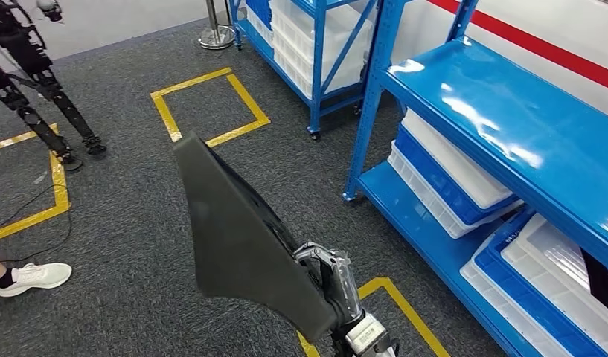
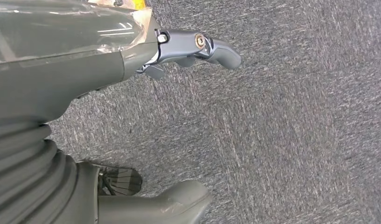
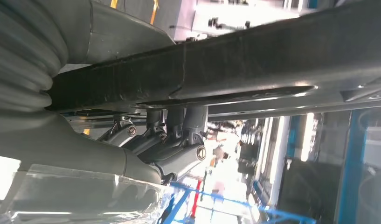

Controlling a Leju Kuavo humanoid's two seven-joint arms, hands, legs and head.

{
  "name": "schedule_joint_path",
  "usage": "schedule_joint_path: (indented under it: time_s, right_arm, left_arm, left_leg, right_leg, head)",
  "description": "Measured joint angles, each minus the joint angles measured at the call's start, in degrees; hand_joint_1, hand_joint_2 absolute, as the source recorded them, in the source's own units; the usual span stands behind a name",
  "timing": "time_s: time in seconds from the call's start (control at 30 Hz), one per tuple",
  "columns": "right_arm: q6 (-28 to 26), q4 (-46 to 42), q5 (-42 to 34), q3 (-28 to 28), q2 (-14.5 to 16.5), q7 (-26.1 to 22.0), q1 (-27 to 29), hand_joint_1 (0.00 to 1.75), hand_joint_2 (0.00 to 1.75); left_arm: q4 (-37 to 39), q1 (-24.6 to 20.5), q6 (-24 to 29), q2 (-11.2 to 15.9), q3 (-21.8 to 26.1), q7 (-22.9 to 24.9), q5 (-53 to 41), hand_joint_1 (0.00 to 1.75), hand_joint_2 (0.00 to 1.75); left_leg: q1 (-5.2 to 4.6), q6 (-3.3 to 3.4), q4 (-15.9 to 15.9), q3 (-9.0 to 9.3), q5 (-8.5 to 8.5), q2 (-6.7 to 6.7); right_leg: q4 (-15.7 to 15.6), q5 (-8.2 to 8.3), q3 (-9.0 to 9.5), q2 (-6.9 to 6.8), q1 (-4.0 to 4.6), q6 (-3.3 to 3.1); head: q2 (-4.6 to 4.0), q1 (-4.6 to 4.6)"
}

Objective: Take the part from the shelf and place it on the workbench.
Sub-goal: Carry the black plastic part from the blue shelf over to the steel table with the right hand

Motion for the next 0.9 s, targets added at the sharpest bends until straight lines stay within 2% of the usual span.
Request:
schedule_joint_path:
  time_s: [0.03, 0.07, 0.13, 0.2, 0.23, 0.27, 0.3, 0.33, 0.37, 0.4, 0.43, 0.47, 0.5, 0.53, 0.57, 0.6, 0.63, 0.7, 0.73, 0.77, 0.8, 0.83, 0.87, 0.9]
  right_arm:
    - [0.1, -0.2, -0.1, -0.1, 0.0, 0.0, 0.0, 1.75, 1.75]
    - [0.2, -0.5, -0.2, -0.1, 0.0, 0.0, -0.1, 1.75, 1.75]
    - [0.3, -1.1, -0.6, -0.2, -0.1, 0.0, -0.2, 1.75, 1.75]
    - [0.3, -1.5, -1.0, -0.5, -0.3, 0.0, -0.3, 1.75, 1.75]
    - [0.2, -1.7, -1.1, -0.7, -0.5, 0.0, -0.4, 1.75, 1.75]
    - [0.1, -2.0, -1.2, -0.9, -0.7, 0.0, -0.5, 1.75, 1.75]
    - [0.1, -2.4, -1.3, -1.1, -0.9, 0.0, -0.8, 1.75, 1.75]
    - [0.0, -2.9, -1.4, -1.2, -1.1, 0.1, -1.1, 1.75, 1.75]
    - [0.0, -3.3, -1.5, -1.3, -1.2, 0.3, -1.5, 1.75, 1.75]
    - [-0.1, -3.7, -1.6, -1.3, -1.2, 0.5, -1.8, 1.75, 1.75]
    - [-0.1, -4.1, -1.6, -1.4, -1.2, 0.8, -2.1, 1.75, 1.75]
    - [-0.1, -4.4, -1.6, -1.5, -1.2, 1.1, -2.3, 1.75, 1.75]
    - [-0.2, -4.6, -1.6, -1.6, -1.3, 1.3, -2.4, 1.75, 1.75]
    - [-0.2, -4.8, -1.6, -1.6, -1.2, 1.5, -2.4, 1.75, 1.75]
    - [-0.2, -4.8, -1.7, -1.6, -1.2, 1.6, -2.4, 1.75, 1.75]
    - [-0.3, -4.9, -1.8, -1.6, -1.2, 1.8, -2.4, 1.75, 1.75]
    - [-0.2, -4.9, -1.8, -1.7, -1.1, 1.9, -2.5, 1.75, 1.75]
    - [0.2, -4.9, -1.9, -1.7, -1.2, 2.3, -2.4, 1.75, 1.75]
    - [0.3, -4.9, -1.9, -1.8, -1.3, 2.5, -2.3, 1.75, 1.75]
    - [0.4, -4.9, -1.9, -1.8, -1.5, 2.7, -2.2, 1.75, 1.75]
    - [0.5, -4.9, -1.8, -1.8, -1.6, 2.8, -2.1, 1.75, 1.75]
    - [0.5, -4.9, -1.7, -1.8, -1.7, 2.8, -2.1, 1.75, 1.75]
    - [0.5, -4.9, -1.7, -1.8, -1.7, 2.9, -2.1, 1.75, 1.75]
    - [0.5, -4.9, -1.6, -1.8, -1.7, 2.9, -2.1, 1.75, 1.75]
  left_arm:
    - [-0.1, 0.0, -0.1, 0.0, 0.2, 0.0, -0.1, 0.00, 1.75]
    - [-0.3, 0.1, -0.1, 0.0, 0.3, 0.0, -0.2, 0.00, 1.75]
    - [-0.5, 0.1, -0.2, 0.0, 0.5, 0.0, -0.3, 0.00, 1.75]
    - [-0.8, 0.0, -0.3, 0.0, 0.5, 0.0, -0.7, 0.00, 1.75]
    - [-1.1, 0.0, -0.3, 0.0, 0.5, 0.0, -0.9, 0.00, 1.75]
    - [-1.3, -0.1, -0.3, 0.0, 0.5, 0.0, -1.1, 0.00, 1.75]
    - [-1.4, 0.0, -0.4, 0.0, 0.5, 0.0, -1.2, 0.00, 1.75]
    - [-1.6, 0.0, -0.4, 0.0, 0.5, 0.0, -1.3, 0.00, 1.75]
    - [-1.7, 0.0, -0.4, -0.1, 0.5, 0.0, -1.4, 0.00, 1.75]
    - [-1.7, -0.1, -0.5, -0.1, 0.5, 0.0, -1.4, 0.00, 1.75]
    - [-1.7, -0.1, -0.6, -0.1, 0.5, 0.0, -1.4, 0.00, 1.75]
    - [-1.7, -0.1, -0.6, -0.2, 0.5, 0.0, -1.4, 0.00, 1.75]
    - [-1.7, -0.2, -0.6, -0.1, 0.5, 0.0, -1.5, 0.00, 1.75]
    - [-1.7, -0.1, -0.7, -0.1, 0.5, 0.0, -1.6, 0.00, 1.75]
    - [-1.7, -0.1, -0.7, -0.1, 0.5, 0.0, -1.7, 0.00, 1.75]
    - [-1.7, -0.1, -0.7, -0.1, 0.4, 0.0, -1.9, 0.00, 1.75]
    - [-1.7, -0.2, -0.7, -0.1, 0.4, 0.0, -2.0, 0.00, 1.75]
    - [-1.7, -0.5, -0.7, -0.2, 0.3, 0.0, -2.1, 0.00, 1.75]
    - [-1.7, -0.6, -0.7, -0.2, 0.3, 0.0, -2.2, 0.00, 1.75]
    - [-1.7, -0.7, -0.7, -0.2, 0.3, 0.0, -2.2, 0.00, 1.75]
    - [-1.7, -0.7, -0.7, -0.2, 0.3, 0.0, -2.2, 0.00, 1.75]
    - [-1.6, -0.7, -0.7, -0.2, 0.3, 0.0, -2.2, 0.00, 1.75]
    - [-1.6, -0.7, -0.7, -0.2, 0.3, 0.0, -2.2, 0.00, 1.75]
    - [-1.6, -0.8, -0.8, -0.2, 0.3, 0.0, -2.2, 0.00, 1.75]
  left_leg:
    - [-0.12, 0.42, -0.1, -0.03, 0.07, -0.70]
    - [-0.10, 0.82, -0.4, 0.10, 0.21, -1.26]
    - [0.09, 1.62, -0.8, 0.47, 0.58, -2.38]
    - [0.19, 2.12, -0.9, 0.54, 0.74, -3.62]
    - [0.17, 2.26, -0.9, 0.50, 0.76, -4.34]
    - [0.14, 2.29, -0.9, 0.48, 0.76, -5.12]
    - [0.13, 2.28, -0.9, 0.49, 0.76, -5.89]
    - [0.12, 2.27, -0.9, 0.56, 0.76, -6.64]
    - [0.12, 2.22, -0.8, 0.64, 0.75, -7.34]
    - [0.09, 2.09, -0.8, 0.66, 0.73, -8.02]
    - [-0.04, 1.88, -0.7, 0.63, 0.68, -8.66]
    - [-0.12, 1.59, -0.6, 0.50, 0.67, -9.19]
    - [-0.13, 1.25, -0.6, 0.33, 0.72, -9.71]
    - [-0.07, 0.91, -0.6, 0.17, 0.79, -10.19]
    - [0.12, 0.60, -0.5, -0.03, 0.75, -10.16]
    - [0.18, 0.31, 0.1, -0.35, 0.36, -9.31]
    - [0.19, 0.06, 1.5, -1.06, -0.60, -7.93]
    - [0.14, -0.37, 7.7, -4.01, -3.93, -4.83]
    - [0.19, -0.52, 11.5, -5.89, -5.54, -4.13]
    - [0.24, -0.61, 14.4, -7.37, -6.42, -3.79]
    - [0.26, -0.65, 15.5, -7.96, -6.28, -3.63]
    - [0.27, -0.61, 14.3, -7.38, -5.12, -3.46]
    - [0.25, -0.48, 11.0, -5.69, -3.25, -2.97]
    - [0.13, -0.26, 6.8, -3.52, -1.65, -1.77]
  right_leg:
    - [-0.1, -0.10, 0.20, -0.49, -0.03, 0.31]
    - [0.1, -0.32, 0.20, -0.37, -0.12, 0.65]
    - [2.7, -1.88, -0.71, 1.63, -0.28, 0.88]
    - [9.6, -4.94, -3.95, 4.01, -0.50, 0.44]
    - [13.4, -6.31, -5.93, 4.43, -0.56, 0.30]
    - [16.0, -6.96, -7.40, 4.63, -0.59, 0.37]
    - [16.6, -6.71, -7.90, 4.76, -0.59, 0.65]
    - [14.7, -5.49, -7.22, 4.98, -0.63, 1.08]
    - [11.2, -3.74, -5.68, 5.53, -0.74, 1.54]
    - [7.1, -2.00, -3.94, 6.77, -0.94, 1.88]
    - [3.8, -0.60, -2.47, 7.76, -1.13, 1.91]
    - [1.7, 0.22, -1.60, 8.53, -1.23, 1.74]
    - [0.9, 0.58, -1.26, 8.82, -1.22, 1.42]
    - [0.8, 0.76, -1.16, 8.27, -1.11, 1.04]
    - [0.8, 0.89, -1.12, 7.75, -1.17, 0.74]
    - [0.7, 0.97, -1.06, 7.22, -1.24, 0.42]
    - [0.6, 1.05, -1.01, 6.62, -1.32, 0.01]
    - [0.5, 0.98, -0.97, 5.34, -1.14, -0.67]
    - [0.5, 0.91, -0.97, 4.65, -0.98, -0.92]
    - [0.5, 0.83, -0.97, 3.97, -0.84, -1.03]
    - [0.5, 0.75, -0.96, 3.33, -0.76, -1.12]
    - [0.5, 0.69, -0.92, 2.73, -0.71, -1.19]
    - [0.5, 0.60, -0.83, 2.19, -0.68, -1.19]
    - [0.5, 0.51, -0.71, 1.71, -0.60, -1.11]
  head:
    - [0.00, 0.10]
    - [0.00, 0.10]
    - [0.00, 0.18]
    - [0.00, 0.36]
    - [0.00, 0.44]
    - [0.00, 0.45]
    - [0.00, 0.48]
    - [0.00, 0.49]
    - [0.00, 0.51]
    - [0.00, 0.56]
    - [0.00, 0.54]
    - [0.00, 0.51]
    - [0.00, 0.50]
    - [0.00, 0.48]
    - [0.00, 0.48]
    - [0.00, 0.46]
    - [0.00, 0.29]
    - [0.00, 0.00]
    - [0.00, -0.10]
    - [0.00, -0.09]
    - [0.00, -0.11]
    - [0.00, -0.11]
    - [0.00, -0.11]
    - [0.00, -0.13]
